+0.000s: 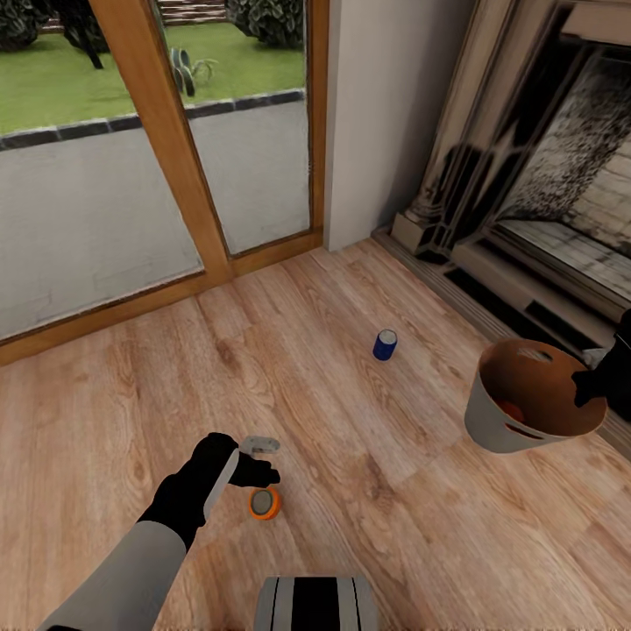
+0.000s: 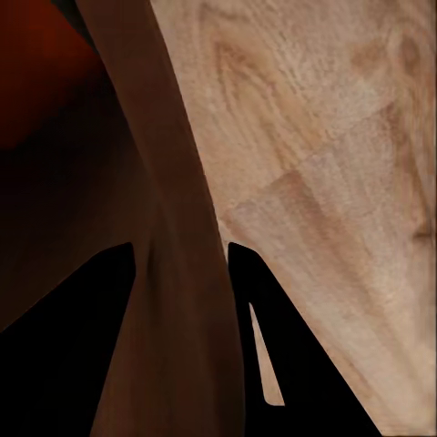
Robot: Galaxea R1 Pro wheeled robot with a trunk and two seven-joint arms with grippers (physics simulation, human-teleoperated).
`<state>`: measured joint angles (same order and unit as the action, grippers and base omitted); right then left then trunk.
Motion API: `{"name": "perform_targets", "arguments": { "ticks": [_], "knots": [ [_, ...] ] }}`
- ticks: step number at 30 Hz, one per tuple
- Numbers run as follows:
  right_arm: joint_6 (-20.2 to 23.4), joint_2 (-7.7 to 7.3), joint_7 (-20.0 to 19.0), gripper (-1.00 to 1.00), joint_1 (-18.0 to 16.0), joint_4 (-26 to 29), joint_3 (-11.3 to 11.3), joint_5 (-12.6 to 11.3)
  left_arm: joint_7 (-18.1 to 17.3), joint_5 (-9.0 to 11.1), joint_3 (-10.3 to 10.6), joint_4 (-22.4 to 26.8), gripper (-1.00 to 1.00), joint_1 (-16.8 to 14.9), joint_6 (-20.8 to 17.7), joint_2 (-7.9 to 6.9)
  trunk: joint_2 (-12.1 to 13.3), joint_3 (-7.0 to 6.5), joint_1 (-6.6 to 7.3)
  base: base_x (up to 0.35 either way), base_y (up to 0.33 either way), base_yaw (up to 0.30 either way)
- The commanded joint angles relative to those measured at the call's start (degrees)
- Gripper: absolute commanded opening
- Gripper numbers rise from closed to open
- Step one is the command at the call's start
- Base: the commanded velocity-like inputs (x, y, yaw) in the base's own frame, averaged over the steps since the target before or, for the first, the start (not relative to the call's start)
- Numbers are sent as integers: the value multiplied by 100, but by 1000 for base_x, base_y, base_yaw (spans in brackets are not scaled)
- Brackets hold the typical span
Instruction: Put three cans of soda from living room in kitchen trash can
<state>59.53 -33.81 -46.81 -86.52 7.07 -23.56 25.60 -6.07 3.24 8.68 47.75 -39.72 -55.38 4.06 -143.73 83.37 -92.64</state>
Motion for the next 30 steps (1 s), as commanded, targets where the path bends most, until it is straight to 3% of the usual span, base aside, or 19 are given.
{"name": "perform_targets", "arguments": {
  "ticks": [1, 11, 20, 30],
  "knots": [
    [47, 4, -4, -100, -30, -15, 79, -125, 0, 1, 0, -1, 100, 0, 0, 0, -2, 29, -1, 0, 0, 0],
    [47, 27, -4, -100, -279, -140, 72, -58, -1, 1, 2, -3, 100, 0, 1, 7, -16, 334, -27, 0, 0, 0],
    [47, 31, -4, -100, -286, -193, 71, -55, -8, 1, 2, 5, 100, 0, 1, 8, -16, 394, -27, 0, 0, 0],
    [47, 29, -4, -100, -283, -257, 65, -55, 0, 1, 2, 8, 100, 0, 1, 8, -26, 621, -48, 0, 0, 0]
  ]
}}
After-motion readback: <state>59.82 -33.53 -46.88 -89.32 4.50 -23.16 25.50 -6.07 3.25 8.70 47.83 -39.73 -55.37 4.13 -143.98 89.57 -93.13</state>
